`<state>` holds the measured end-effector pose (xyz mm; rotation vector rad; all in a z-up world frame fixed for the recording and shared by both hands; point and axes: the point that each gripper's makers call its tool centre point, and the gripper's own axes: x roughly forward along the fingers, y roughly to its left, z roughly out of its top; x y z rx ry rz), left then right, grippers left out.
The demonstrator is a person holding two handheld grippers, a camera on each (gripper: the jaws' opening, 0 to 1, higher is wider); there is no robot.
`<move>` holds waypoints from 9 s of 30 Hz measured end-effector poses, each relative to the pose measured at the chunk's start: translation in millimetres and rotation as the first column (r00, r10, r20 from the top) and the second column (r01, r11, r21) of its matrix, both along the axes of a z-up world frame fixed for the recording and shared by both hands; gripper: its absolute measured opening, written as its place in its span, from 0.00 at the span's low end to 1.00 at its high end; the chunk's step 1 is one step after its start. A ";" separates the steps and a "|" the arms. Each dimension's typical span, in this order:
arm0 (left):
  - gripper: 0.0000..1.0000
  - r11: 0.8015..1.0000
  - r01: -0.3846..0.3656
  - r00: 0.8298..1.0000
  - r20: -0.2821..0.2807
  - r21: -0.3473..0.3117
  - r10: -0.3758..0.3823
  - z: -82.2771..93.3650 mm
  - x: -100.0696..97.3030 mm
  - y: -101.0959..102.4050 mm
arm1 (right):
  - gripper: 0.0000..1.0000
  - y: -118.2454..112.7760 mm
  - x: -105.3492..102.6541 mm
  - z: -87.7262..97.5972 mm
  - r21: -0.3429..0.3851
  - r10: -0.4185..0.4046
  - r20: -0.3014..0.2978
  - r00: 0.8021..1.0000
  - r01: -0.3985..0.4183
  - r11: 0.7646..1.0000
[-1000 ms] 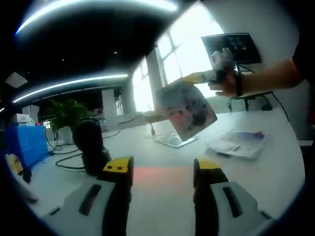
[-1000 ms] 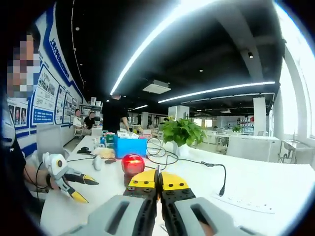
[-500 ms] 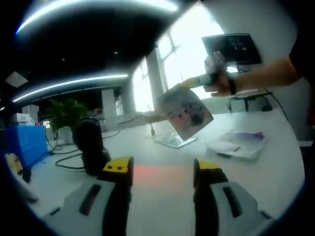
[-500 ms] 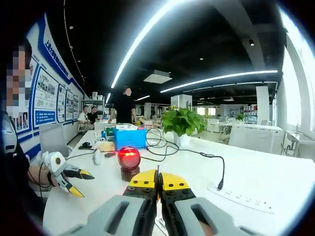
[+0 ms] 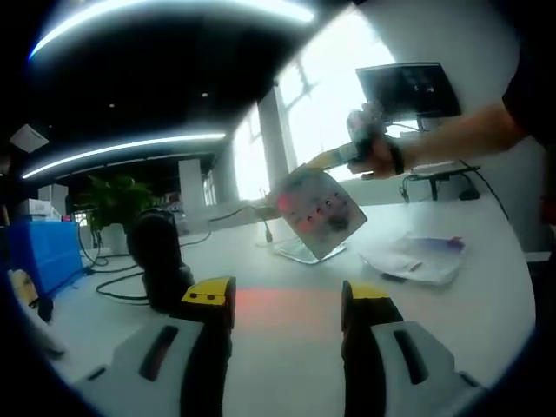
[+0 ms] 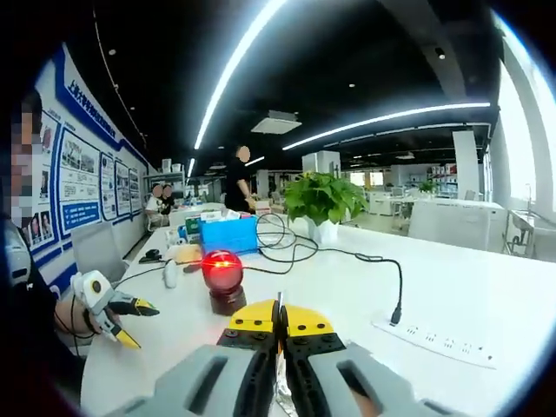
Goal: Clip sheet goods on table flip sheet goods clip sheet goods scan sheet goods put sheet goods back to table
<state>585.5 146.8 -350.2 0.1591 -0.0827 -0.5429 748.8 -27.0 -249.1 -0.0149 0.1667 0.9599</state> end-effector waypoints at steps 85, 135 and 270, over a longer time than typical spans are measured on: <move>0.42 1.000 0.002 1.000 -0.012 -0.001 -0.002 -2.0 0.8 -1.3 | 0.00 -53.2 129.6 -139.6 -0.604 -0.132 0.183 0.974 0.217 0.767; 0.44 0.999 -0.024 0.999 -0.028 -0.026 0.023 -2.8 5.2 4.9 | 0.38 -58.5 38.6 -63.0 -0.102 -0.355 0.089 0.931 0.363 0.926; 0.43 0.999 -0.023 0.999 -0.048 -0.047 0.021 -3.8 -2.3 2.8 | 0.27 -103.6 -185.9 -77.9 -0.029 -0.377 0.318 0.870 0.406 0.913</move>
